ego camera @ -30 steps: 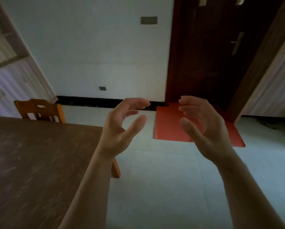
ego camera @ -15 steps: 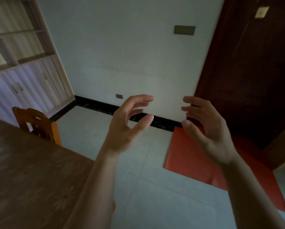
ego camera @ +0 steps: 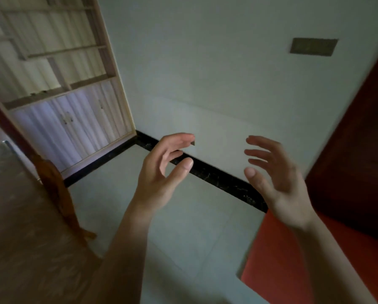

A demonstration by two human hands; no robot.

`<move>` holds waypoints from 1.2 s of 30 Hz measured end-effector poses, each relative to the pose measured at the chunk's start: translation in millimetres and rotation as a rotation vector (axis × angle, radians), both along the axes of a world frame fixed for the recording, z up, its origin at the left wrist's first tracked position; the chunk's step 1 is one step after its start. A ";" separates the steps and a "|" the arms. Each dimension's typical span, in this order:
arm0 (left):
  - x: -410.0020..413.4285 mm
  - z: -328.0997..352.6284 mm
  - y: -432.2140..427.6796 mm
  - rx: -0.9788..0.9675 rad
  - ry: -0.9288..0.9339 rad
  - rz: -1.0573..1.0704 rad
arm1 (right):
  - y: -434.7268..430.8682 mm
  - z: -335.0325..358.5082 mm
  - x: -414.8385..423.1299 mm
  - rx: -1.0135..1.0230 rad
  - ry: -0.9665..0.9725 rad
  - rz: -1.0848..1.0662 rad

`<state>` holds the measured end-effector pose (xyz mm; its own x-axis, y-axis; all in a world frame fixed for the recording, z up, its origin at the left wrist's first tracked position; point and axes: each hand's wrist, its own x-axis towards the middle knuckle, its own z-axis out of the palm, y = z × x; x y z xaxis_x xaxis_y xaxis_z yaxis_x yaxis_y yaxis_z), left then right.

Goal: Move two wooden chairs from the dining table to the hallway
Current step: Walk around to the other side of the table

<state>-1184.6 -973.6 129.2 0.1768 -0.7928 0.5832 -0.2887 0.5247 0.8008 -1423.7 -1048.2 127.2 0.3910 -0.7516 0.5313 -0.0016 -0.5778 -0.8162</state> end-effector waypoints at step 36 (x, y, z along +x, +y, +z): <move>443.6 -36.2 -206.6 0.023 0.083 1.377 | -361.6 -18.5 682.4 -0.111 0.125 1.280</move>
